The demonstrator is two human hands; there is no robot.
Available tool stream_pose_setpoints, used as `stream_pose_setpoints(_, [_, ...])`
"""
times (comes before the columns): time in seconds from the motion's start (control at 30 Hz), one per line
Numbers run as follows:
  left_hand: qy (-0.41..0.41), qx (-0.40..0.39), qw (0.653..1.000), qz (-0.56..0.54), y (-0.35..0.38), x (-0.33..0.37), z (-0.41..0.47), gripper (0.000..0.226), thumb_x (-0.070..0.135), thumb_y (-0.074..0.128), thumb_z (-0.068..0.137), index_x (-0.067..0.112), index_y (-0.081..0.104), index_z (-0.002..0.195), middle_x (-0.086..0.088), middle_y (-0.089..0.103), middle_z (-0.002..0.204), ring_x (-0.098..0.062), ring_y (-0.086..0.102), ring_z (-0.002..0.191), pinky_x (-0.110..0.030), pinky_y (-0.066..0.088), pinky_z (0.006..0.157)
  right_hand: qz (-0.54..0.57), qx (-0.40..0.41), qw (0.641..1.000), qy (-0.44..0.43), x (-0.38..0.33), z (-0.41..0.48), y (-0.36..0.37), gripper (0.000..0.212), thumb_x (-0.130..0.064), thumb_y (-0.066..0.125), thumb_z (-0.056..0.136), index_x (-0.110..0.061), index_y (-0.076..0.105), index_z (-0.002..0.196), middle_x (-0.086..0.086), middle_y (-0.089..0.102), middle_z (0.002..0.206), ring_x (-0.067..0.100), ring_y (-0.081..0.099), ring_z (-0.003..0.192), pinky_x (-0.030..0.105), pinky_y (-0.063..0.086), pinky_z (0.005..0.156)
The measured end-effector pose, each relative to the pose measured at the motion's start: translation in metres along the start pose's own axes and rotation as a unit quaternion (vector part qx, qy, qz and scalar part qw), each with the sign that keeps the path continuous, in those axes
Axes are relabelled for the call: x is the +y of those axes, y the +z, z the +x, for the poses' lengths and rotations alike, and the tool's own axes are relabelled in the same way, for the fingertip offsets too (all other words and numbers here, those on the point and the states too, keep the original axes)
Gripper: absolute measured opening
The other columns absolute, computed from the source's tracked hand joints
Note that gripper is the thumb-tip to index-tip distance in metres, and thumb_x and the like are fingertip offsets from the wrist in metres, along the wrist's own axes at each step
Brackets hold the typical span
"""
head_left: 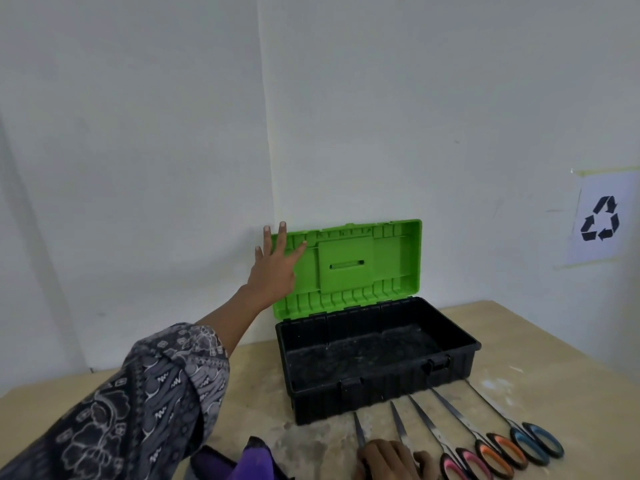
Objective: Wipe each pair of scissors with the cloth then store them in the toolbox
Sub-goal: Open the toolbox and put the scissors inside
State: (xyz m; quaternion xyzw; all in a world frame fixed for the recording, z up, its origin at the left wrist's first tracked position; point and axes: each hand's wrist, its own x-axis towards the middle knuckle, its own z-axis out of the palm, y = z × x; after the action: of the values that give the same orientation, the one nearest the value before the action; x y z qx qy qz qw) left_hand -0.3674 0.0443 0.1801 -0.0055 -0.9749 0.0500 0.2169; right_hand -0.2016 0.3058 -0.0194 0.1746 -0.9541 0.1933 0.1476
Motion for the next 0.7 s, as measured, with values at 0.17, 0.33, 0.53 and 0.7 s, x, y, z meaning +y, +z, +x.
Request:
stream_pose_setpoints(0.17, [-0.011, 0.002, 1.000, -0.026, 0.009, 0.019, -0.039, 0.072, 0.017, 0.050, 0.101, 0.030, 0.014, 0.162, -0.022, -0.021, 0.166, -0.052, -0.018, 0.151, -0.072, 0.015, 0.118, -0.018, 0.080, 0.997, 0.003, -0.001, -0.004, 0.007, 0.017, -0.050, 0.061, 0.061, -0.039, 0.048, 0.058, -0.019, 0.046, 0.059, 0.003, 0.054, 0.060, 0.035, 0.028, 0.067])
stream_pose_setpoints(0.33, [-0.057, -0.149, 0.970, -0.184, 0.033, 0.054, -0.117, 0.063, 0.049, 0.045, 0.104, 0.039, 0.016, 0.161, -0.013, -0.019, 0.169, -0.051, -0.007, 0.153, -0.071, 0.019, 0.118, 0.000, 0.095, 0.995, -0.011, -0.001, -0.010, 0.006, 0.028, -0.065, 0.053, 0.074, -0.041, 0.067, 0.074, -0.023, 0.063, 0.076, 0.006, 0.065, 0.074, 0.039, 0.028, 0.079])
stream_pose_setpoints(0.53, [-0.104, -0.166, 0.929, -0.313, 0.044, 0.072, -0.186, 0.069, 0.041, 0.028, 0.110, 0.006, -0.003, 0.161, -0.016, -0.009, 0.170, -0.032, 0.024, 0.154, -0.032, 0.026, 0.119, -0.074, 0.070, 0.995, -0.025, -0.006, -0.026, 0.002, 0.045, -0.069, 0.056, 0.074, -0.032, 0.071, 0.095, -0.010, 0.068, 0.092, 0.021, 0.065, 0.089, 0.048, 0.033, 0.085])
stream_pose_setpoints(0.7, [-0.115, -0.177, 0.910, -0.358, 0.039, 0.075, -0.192, 0.068, 0.036, 0.026, 0.111, 0.003, -0.008, 0.160, -0.018, -0.018, 0.168, -0.036, 0.025, 0.153, -0.032, 0.032, 0.115, -0.131, 0.051, 0.990, 0.013, -0.019, -0.040, 0.000, 0.044, -0.057, 0.060, 0.071, -0.022, 0.073, 0.095, 0.000, 0.067, 0.082, 0.027, 0.063, 0.080, 0.048, 0.034, 0.082])
